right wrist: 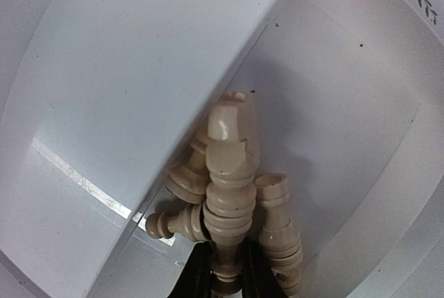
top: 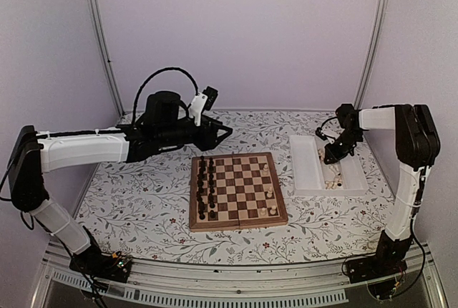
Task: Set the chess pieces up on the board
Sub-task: Pick up the chess piece from the storage box.
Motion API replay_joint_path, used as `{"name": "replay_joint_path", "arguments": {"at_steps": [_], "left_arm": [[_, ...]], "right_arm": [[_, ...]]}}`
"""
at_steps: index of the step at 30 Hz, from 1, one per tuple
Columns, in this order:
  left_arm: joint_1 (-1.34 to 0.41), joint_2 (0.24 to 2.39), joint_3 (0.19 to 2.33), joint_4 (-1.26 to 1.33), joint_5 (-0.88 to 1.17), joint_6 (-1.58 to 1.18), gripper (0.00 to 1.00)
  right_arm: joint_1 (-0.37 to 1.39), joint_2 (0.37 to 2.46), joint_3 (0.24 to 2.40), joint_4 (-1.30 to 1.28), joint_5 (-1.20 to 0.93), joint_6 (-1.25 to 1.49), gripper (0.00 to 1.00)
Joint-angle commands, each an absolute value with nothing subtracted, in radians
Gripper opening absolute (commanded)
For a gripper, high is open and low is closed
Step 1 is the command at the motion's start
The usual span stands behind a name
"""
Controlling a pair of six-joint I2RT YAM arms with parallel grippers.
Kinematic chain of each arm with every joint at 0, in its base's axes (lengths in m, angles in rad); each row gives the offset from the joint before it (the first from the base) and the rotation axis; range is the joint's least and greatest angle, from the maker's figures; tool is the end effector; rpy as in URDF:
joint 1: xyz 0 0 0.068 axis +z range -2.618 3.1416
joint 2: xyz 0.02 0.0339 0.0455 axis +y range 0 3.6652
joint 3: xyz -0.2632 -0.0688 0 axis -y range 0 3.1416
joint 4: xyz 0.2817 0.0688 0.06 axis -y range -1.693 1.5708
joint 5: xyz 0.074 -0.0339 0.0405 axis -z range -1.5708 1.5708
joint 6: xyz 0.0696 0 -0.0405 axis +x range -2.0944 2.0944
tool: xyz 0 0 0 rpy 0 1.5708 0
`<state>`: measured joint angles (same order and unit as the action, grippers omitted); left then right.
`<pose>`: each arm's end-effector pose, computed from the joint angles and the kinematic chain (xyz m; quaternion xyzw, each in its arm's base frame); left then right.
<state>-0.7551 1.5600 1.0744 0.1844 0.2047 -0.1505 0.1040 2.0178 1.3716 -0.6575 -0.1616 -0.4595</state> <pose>0.3035 -0.3050 0.2561 0.2963 0.7466 -0.3321 0.4945 0.4290 0.0560 0.0915 -0.2850 0.9459 0.0553 0.1448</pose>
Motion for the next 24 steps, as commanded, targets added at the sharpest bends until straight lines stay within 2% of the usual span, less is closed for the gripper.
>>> {"name": "replay_joint_path", "arguments": {"at_steps": [1,5,12,24], "left_arm": [[-0.778,1.572,1.089,0.201,0.223,-0.173,0.5],[-0.789,1.597,1.09,0.228,0.226,-0.195,0.5],[-0.804,1.71,1.151,0.345,0.29,-0.317,0.5],[-0.916,2.192,1.653,0.332,0.328,-0.568,0.5]], "right_arm": [[0.105,1.93,1.343,-0.686,-0.159,-0.439,0.08],[0.074,1.793,1.313,-0.671,-0.211,-0.427,0.05],[0.057,1.693,1.181,-0.605,-0.303,-0.478,0.03],[0.057,1.566,0.995,-0.515,-0.376,-0.609,0.02]]}}
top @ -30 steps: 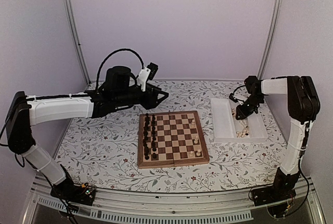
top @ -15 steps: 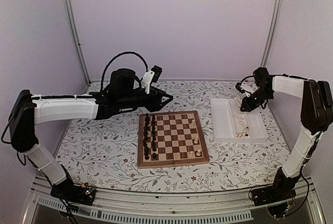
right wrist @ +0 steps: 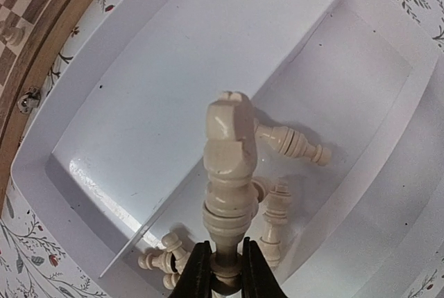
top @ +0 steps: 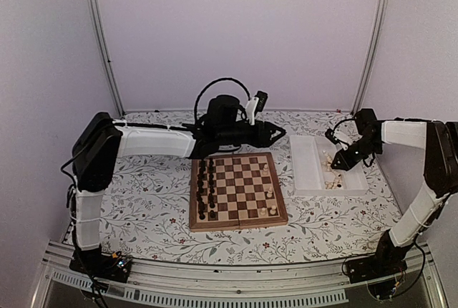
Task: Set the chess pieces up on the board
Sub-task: Pick up the chess piece from the storage box.
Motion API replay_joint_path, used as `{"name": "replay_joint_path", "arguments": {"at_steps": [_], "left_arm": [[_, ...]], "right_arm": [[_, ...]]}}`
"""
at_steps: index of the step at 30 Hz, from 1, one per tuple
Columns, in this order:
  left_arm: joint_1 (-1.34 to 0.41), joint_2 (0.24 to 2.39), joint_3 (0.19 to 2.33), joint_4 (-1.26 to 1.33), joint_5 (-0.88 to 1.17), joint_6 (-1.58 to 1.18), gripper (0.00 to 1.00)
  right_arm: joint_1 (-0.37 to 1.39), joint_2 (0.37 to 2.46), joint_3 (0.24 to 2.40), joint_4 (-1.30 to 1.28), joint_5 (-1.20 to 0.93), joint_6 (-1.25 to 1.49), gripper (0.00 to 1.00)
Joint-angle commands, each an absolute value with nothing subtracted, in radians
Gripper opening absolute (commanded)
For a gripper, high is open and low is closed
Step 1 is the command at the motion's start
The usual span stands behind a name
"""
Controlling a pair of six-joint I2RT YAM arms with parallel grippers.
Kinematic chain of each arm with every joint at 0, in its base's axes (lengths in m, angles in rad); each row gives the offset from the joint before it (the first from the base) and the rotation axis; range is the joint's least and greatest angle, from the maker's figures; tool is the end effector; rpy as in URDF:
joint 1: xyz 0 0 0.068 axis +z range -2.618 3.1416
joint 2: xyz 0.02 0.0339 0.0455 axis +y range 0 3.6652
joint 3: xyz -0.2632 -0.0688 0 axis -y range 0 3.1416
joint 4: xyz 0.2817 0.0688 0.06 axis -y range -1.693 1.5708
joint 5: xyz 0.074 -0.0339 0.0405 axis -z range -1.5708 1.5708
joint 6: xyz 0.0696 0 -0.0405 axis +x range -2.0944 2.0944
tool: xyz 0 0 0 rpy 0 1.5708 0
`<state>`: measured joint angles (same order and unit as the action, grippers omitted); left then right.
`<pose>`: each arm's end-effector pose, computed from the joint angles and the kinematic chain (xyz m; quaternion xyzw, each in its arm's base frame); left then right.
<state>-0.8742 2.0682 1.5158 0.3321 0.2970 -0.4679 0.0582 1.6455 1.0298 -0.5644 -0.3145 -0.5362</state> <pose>0.3398 -0.4380 0.2174 0.2463 0.7374 -0.4749 0.4124 0.3558 0.0423 0.1326 -0.3128 0.9175 0.1039 0.2226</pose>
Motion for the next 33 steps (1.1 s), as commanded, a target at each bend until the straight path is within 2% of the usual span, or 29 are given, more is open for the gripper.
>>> {"name": "replay_joint_path", "arguments": {"at_steps": [1,8,23,33], "left_arm": [[-0.926,2.23,1.696,0.323,0.326,-0.571,0.5],[-0.972,2.442,1.957,0.276,0.314,-0.612,0.5],[-1.001,2.696,2.295,0.222,0.338,-0.729,0.5],[-1.018,2.753,2.334,0.28,0.362,-0.785,0.42]], "right_arm": [[0.059,1.554,0.981,-0.513,-0.388,-0.622,0.02],[0.059,1.47,0.926,-0.52,-0.461,-0.695,0.03],[0.059,1.419,0.895,-0.55,-0.524,-0.767,0.03],[0.059,1.414,0.897,-0.566,-0.543,-0.785,0.04]]}}
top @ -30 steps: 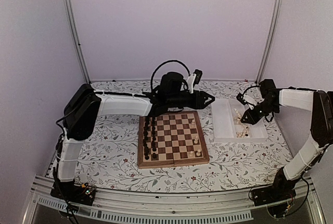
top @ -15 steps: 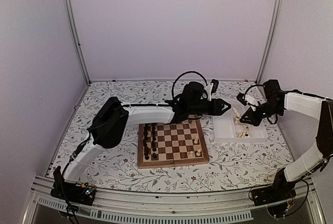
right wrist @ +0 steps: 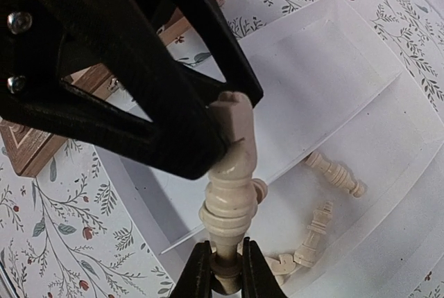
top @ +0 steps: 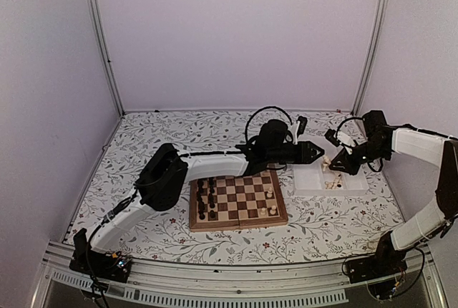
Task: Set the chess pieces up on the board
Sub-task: Pick up the chess piece from the storage box.
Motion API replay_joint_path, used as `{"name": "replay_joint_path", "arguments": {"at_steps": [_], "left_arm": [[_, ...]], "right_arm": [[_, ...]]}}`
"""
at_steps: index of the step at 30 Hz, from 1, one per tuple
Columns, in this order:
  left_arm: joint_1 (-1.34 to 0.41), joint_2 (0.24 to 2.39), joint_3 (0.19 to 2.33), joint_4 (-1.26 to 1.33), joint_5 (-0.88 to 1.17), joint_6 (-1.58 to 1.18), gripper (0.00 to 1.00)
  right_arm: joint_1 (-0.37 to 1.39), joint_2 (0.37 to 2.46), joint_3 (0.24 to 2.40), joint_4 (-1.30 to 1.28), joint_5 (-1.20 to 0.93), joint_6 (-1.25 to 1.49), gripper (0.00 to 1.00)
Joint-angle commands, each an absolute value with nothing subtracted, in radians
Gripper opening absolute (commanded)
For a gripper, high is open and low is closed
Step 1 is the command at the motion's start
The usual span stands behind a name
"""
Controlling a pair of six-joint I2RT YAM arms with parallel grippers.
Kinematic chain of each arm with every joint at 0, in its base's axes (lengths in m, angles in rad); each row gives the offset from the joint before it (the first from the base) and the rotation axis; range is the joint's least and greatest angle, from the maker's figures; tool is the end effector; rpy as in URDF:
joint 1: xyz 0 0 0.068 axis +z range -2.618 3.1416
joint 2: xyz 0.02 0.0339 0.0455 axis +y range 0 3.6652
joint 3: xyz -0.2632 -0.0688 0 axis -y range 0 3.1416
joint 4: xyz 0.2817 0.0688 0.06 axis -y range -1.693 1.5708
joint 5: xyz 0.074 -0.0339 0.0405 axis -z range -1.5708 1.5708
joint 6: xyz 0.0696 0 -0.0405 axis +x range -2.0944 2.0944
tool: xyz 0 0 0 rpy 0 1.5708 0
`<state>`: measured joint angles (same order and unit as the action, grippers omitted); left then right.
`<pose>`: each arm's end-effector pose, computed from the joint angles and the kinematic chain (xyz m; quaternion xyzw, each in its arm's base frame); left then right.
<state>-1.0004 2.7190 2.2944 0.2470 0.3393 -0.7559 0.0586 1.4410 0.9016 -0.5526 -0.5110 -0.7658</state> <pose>0.3471 -0.5839 0.1354 0.1997 0.7372 -0.5694 0.3042 0.3180 0.0528 0.1617 -0.4315 0.8372 0.1509 0.3002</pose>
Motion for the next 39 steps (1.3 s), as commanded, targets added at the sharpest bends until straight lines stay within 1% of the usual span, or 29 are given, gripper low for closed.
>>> {"name": "replay_joint_path", "arguments": {"at_steps": [1,4,10,13,16,22,28,34,39], "left_arm": [[-1.018,2.758,2.337,0.288,0.366,-0.791,0.41],[-1.019,2.765,2.339,0.312,0.371,-0.796,0.35],[-1.013,2.763,2.34,0.376,0.389,-0.789,0.15],[-1.003,2.752,2.341,0.395,0.39,-0.787,0.08],[-0.992,2.736,2.337,0.399,0.386,-0.776,0.05],[-0.972,2.674,2.284,0.418,0.373,-0.753,0.02],[-0.947,2.524,2.099,0.403,0.39,-0.703,0.0],[-0.943,2.247,1.813,0.228,0.36,-0.437,0.01],[-0.957,2.037,1.581,0.048,0.211,-0.197,0.02]], "right_arm": [[0.059,1.412,0.898,-0.569,-0.543,-0.785,0.04],[0.059,1.409,0.903,-0.578,-0.542,-0.787,0.04],[0.059,1.41,0.912,-0.581,-0.526,-0.775,0.04],[0.059,1.418,0.916,-0.579,-0.497,-0.764,0.03],[0.055,1.425,0.92,-0.569,-0.451,-0.748,0.03],[0.012,1.45,0.933,-0.549,-0.421,-0.716,0.03],[0.008,1.487,0.934,-0.524,-0.444,-0.693,0.03],[0.008,1.541,0.935,-0.48,-0.453,-0.648,0.03],[0.008,1.556,0.933,-0.458,-0.465,-0.628,0.03]]}}
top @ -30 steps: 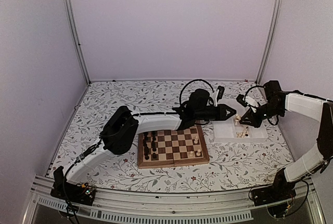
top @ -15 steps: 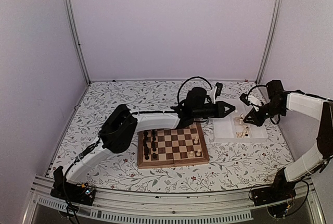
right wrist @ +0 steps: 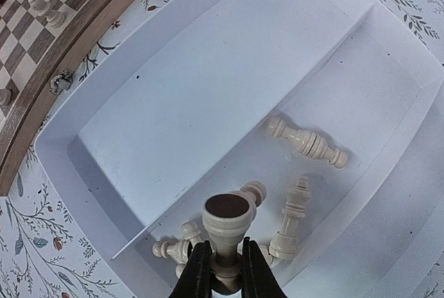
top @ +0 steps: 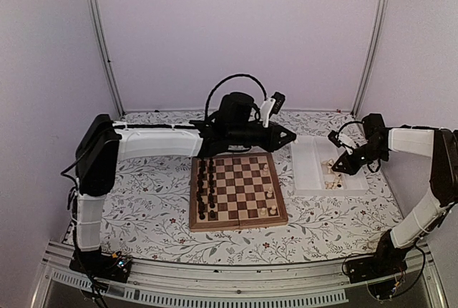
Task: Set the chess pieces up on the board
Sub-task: Pick up the chess piece from the storage box, then place the chess piece on the chessboard.
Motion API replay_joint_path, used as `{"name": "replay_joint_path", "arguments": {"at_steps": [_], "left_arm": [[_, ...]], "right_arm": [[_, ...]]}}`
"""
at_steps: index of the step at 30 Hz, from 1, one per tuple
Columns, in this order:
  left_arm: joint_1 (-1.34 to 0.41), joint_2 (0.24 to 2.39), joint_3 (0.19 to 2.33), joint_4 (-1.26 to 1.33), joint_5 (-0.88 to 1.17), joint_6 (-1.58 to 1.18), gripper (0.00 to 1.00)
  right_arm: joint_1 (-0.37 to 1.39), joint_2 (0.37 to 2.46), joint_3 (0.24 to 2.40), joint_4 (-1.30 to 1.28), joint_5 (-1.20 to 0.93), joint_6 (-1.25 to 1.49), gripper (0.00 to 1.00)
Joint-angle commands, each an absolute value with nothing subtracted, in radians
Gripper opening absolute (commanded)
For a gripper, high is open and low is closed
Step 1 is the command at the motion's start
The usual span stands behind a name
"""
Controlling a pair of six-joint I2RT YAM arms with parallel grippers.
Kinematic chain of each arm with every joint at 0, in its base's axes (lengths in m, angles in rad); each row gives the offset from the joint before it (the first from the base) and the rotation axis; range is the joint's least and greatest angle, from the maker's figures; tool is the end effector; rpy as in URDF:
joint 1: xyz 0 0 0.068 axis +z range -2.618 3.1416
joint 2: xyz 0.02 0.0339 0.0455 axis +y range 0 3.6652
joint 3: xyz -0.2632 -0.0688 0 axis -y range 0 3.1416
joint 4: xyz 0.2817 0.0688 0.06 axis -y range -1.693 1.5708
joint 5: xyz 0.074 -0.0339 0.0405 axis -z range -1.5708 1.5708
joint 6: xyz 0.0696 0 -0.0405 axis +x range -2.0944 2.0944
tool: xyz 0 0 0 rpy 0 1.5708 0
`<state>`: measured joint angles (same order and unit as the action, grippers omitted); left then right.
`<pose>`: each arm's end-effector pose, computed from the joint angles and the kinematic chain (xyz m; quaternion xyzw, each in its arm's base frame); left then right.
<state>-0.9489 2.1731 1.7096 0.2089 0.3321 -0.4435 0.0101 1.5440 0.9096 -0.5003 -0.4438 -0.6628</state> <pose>0.3213 -0.4872 0.2229 0.2930 0.7302 -0.4872 0.3790 0.3329 0.0332 0.1339 -0.3594 0.8833 0.1359 0.2688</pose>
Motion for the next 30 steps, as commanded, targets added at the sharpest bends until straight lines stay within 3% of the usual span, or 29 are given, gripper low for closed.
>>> {"name": "replay_joint_path", "arguments": {"at_steps": [1,5,12,30], "left_arm": [[-0.958,2.009,1.546,0.024,0.171,-0.164,0.02],[-0.953,1.979,1.493,-0.076,0.021,-0.078,0.02],[-0.95,2.131,1.67,-0.224,-0.142,-0.051,0.04],[-0.895,2.256,1.736,-0.208,-0.094,-0.09,0.04]], "right_arm": [[0.007,1.56,0.931,-0.456,-0.469,-0.626,0.04],[0.007,1.576,0.931,-0.451,-0.478,-0.617,0.04],[0.008,1.575,0.929,-0.448,-0.481,-0.605,0.04],[0.008,1.6,0.927,-0.449,-0.482,-0.601,0.05]]}}
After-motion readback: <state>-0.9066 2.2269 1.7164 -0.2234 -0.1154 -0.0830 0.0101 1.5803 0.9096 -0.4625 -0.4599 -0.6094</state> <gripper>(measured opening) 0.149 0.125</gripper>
